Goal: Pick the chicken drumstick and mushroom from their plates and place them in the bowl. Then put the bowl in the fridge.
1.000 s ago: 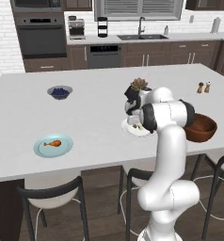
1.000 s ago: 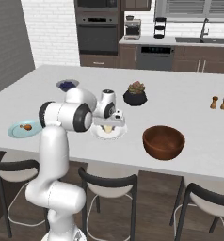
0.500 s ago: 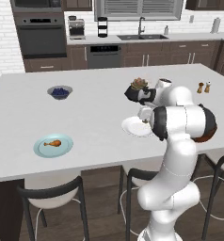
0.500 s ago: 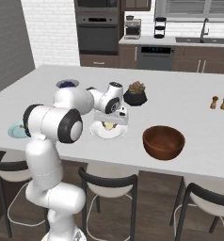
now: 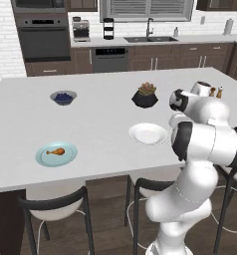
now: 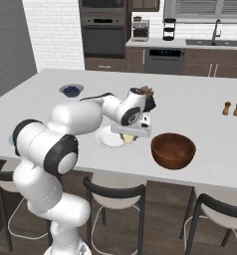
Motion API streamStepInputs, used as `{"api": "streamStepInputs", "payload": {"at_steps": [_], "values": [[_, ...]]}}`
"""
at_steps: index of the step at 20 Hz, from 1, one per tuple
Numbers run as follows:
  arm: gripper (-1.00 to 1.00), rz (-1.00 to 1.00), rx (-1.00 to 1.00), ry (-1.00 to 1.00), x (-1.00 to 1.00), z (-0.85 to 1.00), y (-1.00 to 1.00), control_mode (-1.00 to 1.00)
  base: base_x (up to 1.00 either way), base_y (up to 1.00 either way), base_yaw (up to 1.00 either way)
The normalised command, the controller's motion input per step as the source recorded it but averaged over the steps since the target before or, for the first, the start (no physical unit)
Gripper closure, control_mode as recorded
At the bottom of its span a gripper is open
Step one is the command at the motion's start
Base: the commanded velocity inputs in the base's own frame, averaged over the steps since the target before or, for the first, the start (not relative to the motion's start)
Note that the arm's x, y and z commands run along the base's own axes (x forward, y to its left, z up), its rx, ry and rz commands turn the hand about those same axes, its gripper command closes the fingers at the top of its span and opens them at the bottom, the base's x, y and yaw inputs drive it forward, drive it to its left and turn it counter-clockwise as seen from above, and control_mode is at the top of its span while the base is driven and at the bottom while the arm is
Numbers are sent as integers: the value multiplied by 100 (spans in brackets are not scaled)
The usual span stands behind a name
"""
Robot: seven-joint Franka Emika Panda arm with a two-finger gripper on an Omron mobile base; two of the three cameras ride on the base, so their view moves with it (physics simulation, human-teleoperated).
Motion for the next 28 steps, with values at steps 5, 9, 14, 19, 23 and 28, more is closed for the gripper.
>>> {"api": "streamStepInputs", "payload": {"at_steps": [5,9,14,19,23,28], "values": [[100,0,-1,-2,-1,5,-85,-100,0,0,0],[100,0,-2,0,34,0,-81,-100,0,0,0],[100,0,-5,0,44,0,-74,-100,0,0,0],[100,0,-5,0,42,-12,-48,-100,0,0,0],[100,0,0,0,27,-37,-31,-100,0,0,0],[100,0,-1,0,1,-62,-2,-100,0,0,0]]}}
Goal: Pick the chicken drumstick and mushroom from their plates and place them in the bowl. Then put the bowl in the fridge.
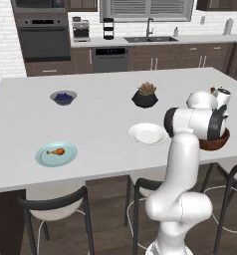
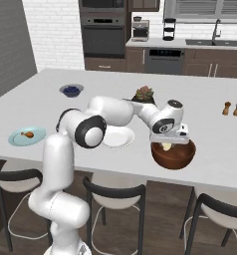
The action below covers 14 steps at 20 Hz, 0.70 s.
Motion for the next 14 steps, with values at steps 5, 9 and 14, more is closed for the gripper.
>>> {"api": "streamStepInputs", "payload": {"at_steps": [5,9,14], "values": [[-100,0,0,1,6,-30,-4,-100,0,0,0],[-100,0,0,0,0,-2,-9,-100,0,0,0],[-100,0,0,0,0,7,-1,-100,0,0,0]]}}
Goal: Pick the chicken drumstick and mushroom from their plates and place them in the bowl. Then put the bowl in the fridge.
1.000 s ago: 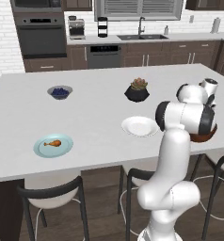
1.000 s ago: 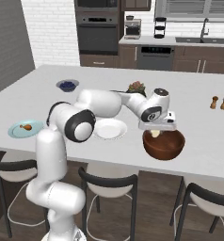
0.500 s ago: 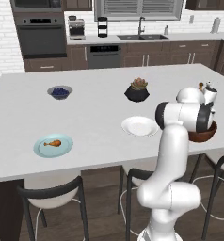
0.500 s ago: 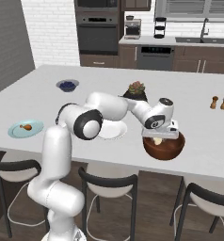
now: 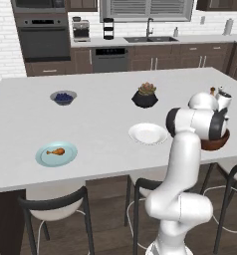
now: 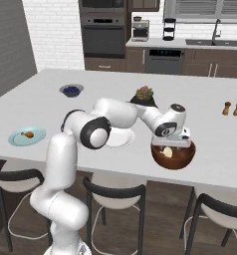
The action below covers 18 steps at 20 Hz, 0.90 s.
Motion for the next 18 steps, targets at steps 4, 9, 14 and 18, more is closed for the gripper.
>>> {"api": "streamStepInputs", "payload": {"at_steps": [4,9,14,18], "values": [[-100,1,0,0,-11,73,16,-100,0,0,0],[-100,0,0,-1,-84,70,82,-100,0,0,0],[-100,0,-2,-1,-100,10,100,-100,0,0,0],[-100,0,-5,0,-77,0,100,-100,0,0,0]]}}
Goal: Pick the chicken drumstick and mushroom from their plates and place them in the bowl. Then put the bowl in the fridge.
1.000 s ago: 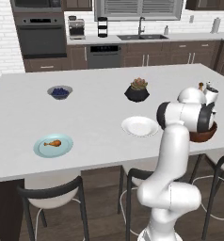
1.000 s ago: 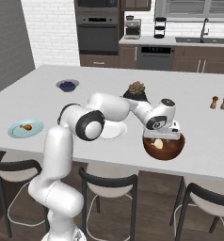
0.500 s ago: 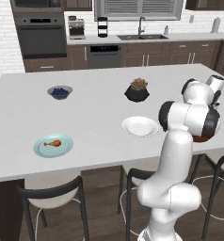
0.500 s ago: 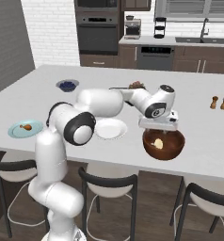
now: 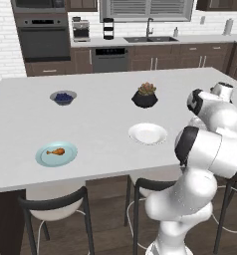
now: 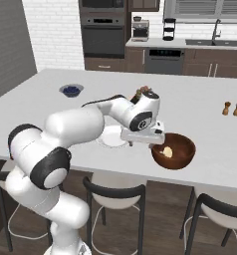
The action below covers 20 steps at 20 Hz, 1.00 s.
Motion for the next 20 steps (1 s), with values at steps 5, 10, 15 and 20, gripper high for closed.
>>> {"api": "streamStepInputs", "payload": {"at_steps": [5,10,15,20], "values": [[-100,0,-11,0,-27,0,100,-100,0,0,0],[-100,0,-9,0,17,8,100,-100,0,0,0],[-100,1,-6,0,39,13,100,-100,0,0,0],[-100,5,-10,0,31,4,100,-100,0,0,0]]}}
